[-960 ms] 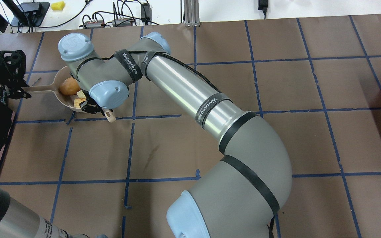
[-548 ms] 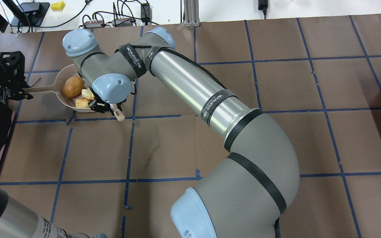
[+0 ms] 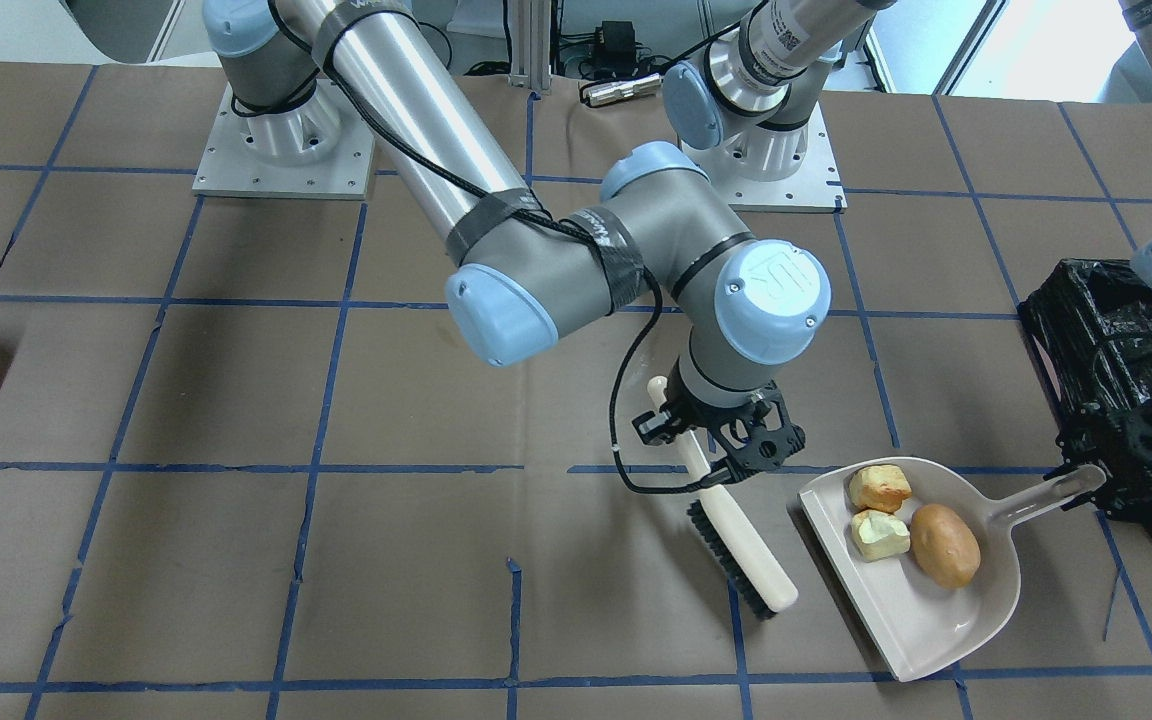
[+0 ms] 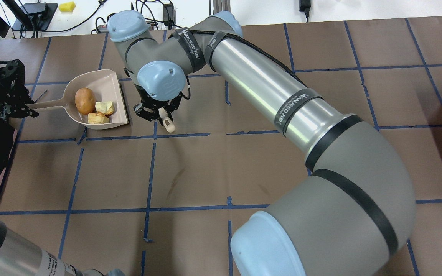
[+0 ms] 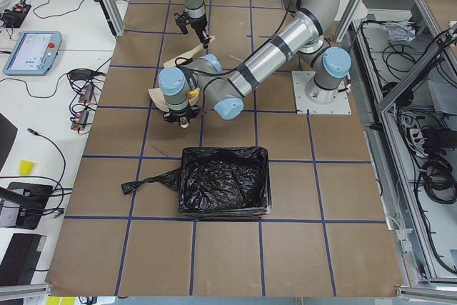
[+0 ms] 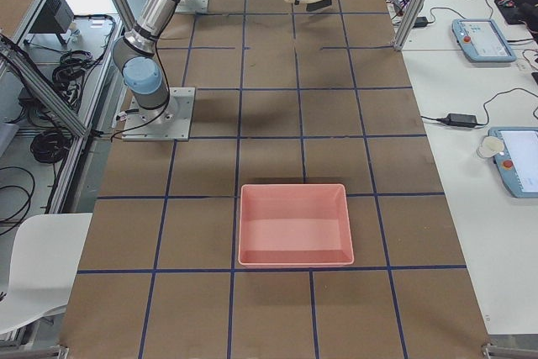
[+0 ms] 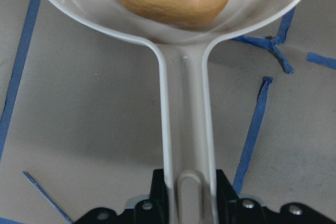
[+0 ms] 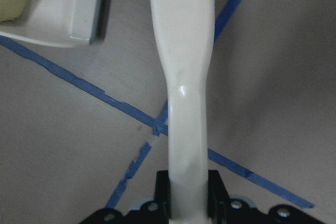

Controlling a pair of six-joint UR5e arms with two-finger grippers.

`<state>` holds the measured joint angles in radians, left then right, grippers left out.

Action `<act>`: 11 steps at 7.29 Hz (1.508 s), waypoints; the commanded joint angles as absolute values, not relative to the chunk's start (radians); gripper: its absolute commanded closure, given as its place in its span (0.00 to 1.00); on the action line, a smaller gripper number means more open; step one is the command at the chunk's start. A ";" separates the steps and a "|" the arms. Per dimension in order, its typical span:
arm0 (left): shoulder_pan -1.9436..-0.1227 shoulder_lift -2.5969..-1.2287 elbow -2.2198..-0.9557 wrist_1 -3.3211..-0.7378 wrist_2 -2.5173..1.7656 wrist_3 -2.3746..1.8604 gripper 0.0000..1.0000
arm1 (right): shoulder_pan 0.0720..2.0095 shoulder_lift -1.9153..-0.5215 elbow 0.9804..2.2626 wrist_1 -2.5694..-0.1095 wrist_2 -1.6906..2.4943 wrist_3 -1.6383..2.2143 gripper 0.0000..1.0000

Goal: Sweep and dump trash in nearest bin
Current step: 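Carry the dustpan toward the bin with left gripper while right withdraws brush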

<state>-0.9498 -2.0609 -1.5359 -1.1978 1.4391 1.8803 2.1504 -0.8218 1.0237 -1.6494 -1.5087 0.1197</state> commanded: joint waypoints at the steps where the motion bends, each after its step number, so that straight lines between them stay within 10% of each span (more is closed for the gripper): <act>1: -0.849 -2.056 -1.534 -1.293 1.330 1.875 0.88 | 2.138 -1.030 1.342 -1.695 -1.514 0.181 0.99; 6: -0.544 -1.910 -1.523 -1.551 1.192 1.934 0.88 | 2.106 -1.320 1.857 -2.070 -1.499 0.709 0.99; 11: -0.210 -1.898 -1.450 -1.553 1.337 2.029 0.88 | 2.054 -1.465 2.051 -2.140 -1.312 0.665 0.98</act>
